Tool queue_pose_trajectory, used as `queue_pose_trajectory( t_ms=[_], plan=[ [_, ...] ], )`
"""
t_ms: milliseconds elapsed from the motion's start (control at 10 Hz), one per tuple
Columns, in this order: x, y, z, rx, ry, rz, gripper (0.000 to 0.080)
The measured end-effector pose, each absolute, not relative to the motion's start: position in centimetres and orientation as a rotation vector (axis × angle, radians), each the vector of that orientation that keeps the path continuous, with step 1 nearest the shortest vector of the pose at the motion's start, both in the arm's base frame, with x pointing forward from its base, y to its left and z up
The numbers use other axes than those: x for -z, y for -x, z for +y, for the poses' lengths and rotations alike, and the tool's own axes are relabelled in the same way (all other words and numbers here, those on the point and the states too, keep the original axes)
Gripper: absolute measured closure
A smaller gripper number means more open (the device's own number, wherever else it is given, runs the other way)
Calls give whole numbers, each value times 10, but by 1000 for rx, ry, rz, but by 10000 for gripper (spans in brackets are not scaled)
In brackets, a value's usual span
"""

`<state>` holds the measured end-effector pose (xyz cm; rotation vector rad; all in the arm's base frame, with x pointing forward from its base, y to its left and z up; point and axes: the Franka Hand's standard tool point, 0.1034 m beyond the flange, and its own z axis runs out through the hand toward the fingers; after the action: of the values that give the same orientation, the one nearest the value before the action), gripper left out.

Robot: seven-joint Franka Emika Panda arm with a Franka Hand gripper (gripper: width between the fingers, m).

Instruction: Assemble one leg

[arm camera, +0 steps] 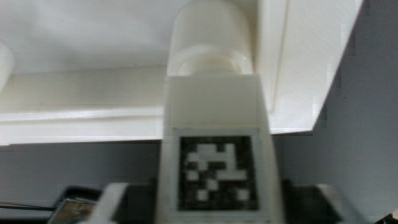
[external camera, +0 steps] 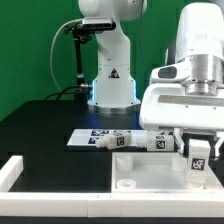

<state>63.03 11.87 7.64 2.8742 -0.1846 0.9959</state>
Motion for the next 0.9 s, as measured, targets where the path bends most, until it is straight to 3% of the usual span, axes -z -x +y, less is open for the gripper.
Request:
queue_pose_trajectory(
  t_ms=[100,200,300,800,900],
  plan=[
    [-76,-630,119,-996,-2874,-185,287],
    [-76,-630,119,-996,-2874,-185,287],
    [-78,-631,115,-981,-2879,-188,176],
    [-124,-645,88,-721,-3060,-408,151],
    [-120,-645,85,-692,-3068,-422,151]
  ],
)
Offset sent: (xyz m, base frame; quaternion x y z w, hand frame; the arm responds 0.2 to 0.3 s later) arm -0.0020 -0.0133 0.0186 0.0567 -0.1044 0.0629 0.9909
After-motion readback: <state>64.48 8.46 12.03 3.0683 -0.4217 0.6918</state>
